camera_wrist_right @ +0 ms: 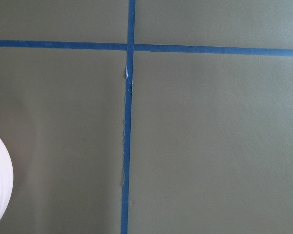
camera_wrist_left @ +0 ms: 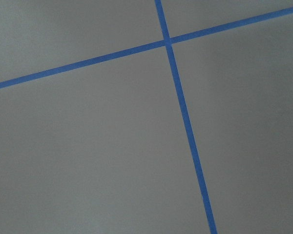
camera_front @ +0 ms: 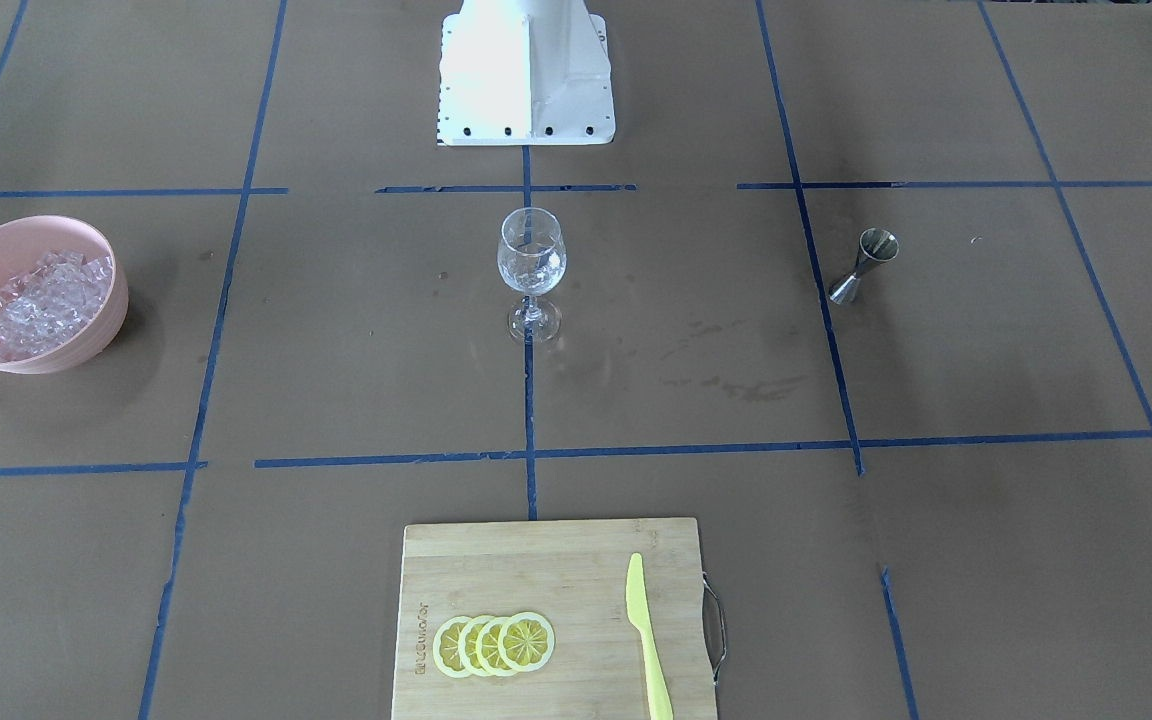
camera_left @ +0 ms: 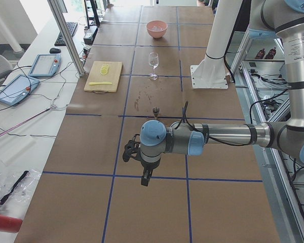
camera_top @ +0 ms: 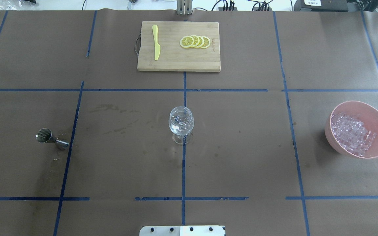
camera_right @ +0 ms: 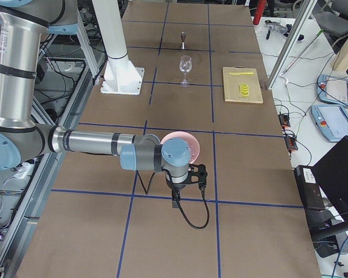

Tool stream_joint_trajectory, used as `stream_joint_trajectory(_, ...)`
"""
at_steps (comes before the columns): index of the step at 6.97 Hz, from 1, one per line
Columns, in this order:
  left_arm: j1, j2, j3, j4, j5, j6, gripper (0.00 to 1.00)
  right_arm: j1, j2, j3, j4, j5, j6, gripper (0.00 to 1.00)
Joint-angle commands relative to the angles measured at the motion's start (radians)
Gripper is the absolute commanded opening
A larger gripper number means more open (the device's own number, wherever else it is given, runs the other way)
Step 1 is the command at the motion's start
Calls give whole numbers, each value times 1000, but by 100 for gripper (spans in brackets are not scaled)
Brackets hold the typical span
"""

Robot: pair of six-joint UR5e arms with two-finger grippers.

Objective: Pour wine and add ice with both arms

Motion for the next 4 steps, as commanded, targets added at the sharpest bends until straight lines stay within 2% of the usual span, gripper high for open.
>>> stream_joint_trajectory(1,-2,-3,-1,-1,3,6,100,0,0,-5,-2,2,2,100)
stream_joint_trajectory(4,-3,-5,12,-36,11,0,100,-6,-3,0,0,35,2,100)
